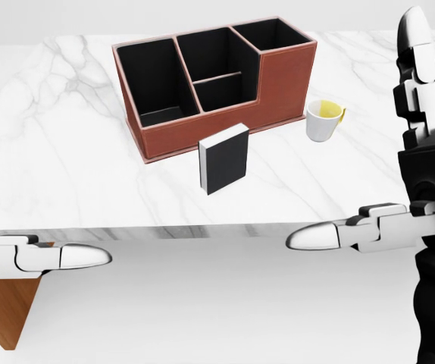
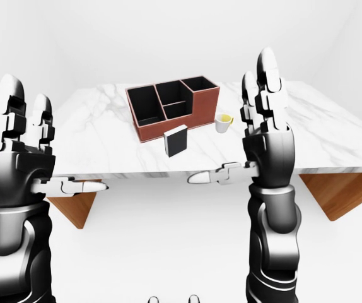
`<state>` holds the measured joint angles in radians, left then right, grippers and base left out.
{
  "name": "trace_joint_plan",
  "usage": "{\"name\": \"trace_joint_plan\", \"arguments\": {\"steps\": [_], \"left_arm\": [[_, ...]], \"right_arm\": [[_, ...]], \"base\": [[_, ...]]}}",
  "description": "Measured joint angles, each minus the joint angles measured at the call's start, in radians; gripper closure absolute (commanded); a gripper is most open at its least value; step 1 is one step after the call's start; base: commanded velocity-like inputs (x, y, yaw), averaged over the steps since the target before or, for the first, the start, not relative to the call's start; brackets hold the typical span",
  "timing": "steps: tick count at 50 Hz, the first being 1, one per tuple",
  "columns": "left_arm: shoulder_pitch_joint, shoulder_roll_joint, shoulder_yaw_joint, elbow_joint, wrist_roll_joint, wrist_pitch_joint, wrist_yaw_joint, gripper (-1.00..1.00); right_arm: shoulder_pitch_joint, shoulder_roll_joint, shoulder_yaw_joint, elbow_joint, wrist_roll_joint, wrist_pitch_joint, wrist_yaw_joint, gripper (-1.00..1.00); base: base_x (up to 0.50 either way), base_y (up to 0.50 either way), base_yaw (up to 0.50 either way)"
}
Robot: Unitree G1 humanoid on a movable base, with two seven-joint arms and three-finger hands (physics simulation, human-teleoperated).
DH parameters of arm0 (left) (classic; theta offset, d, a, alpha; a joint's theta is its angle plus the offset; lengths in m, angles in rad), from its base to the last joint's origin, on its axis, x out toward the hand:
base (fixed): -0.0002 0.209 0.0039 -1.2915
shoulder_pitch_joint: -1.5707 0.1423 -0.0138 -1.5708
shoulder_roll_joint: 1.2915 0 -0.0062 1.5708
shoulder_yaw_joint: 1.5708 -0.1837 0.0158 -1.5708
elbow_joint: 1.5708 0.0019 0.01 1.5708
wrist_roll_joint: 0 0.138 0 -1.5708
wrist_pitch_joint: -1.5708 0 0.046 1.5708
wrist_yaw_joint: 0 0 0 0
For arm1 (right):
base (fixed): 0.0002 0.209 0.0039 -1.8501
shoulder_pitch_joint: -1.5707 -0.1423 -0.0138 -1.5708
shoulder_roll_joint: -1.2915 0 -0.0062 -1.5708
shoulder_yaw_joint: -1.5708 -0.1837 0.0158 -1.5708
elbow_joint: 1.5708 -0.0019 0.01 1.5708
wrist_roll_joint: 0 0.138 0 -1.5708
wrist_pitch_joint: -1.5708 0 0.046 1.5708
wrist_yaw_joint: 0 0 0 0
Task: Pick up the book and place it in the front compartment of the caddy.
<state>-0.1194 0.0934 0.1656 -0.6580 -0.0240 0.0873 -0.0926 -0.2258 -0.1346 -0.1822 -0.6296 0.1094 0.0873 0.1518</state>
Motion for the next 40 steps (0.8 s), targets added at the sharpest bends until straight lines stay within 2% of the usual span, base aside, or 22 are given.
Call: {"name": "trace_joint_plan", "arguments": {"steps": [10, 40], "left_arm": [[0.000, -0.001, -0.002, -0.004, -0.003, 0.000, -0.001, -1.00], [0.000, -0.001, 0.001, -0.031, -0.015, 0.000, 0.001, -1.00]], "right_arm": [[-0.016, -0.013, -0.013, -0.025, 0.019, 0.000, -0.005, -1.00], [-0.010, -0.022, -0.020, -0.042, 0.049, 0.000, -0.004, -1.00]], "base": [[0.02, 0.00, 0.00], [0.48, 0.00, 0.00]]}}
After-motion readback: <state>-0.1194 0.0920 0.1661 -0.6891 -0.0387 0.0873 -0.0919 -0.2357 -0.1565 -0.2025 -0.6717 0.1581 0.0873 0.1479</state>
